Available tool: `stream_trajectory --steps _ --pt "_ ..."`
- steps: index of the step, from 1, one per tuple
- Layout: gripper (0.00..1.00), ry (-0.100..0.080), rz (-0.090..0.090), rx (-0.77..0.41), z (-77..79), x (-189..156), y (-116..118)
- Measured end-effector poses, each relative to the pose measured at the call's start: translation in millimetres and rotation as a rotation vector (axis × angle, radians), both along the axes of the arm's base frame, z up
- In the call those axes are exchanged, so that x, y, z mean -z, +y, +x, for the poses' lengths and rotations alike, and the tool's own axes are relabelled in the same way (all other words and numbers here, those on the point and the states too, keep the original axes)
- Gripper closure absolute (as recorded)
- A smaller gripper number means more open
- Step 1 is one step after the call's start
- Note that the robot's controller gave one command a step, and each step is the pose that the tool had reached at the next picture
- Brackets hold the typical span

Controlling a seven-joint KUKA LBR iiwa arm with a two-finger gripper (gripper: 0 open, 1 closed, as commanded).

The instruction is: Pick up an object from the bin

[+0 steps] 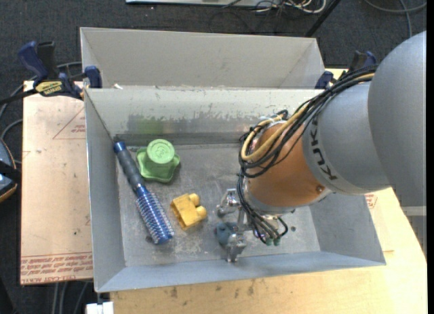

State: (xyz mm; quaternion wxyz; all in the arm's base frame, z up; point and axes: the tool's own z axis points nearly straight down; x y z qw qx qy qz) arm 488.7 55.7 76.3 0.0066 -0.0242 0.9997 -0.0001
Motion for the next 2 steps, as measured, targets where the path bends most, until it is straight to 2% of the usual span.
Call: stream_trajectory --steps 1,2 --pt "1.0 0.008 0.002 -0.001 -2.0 0.6 1.2" --pt "1.0 0.001 -0.001 -0.107 0.7 -214.6 -26.0"
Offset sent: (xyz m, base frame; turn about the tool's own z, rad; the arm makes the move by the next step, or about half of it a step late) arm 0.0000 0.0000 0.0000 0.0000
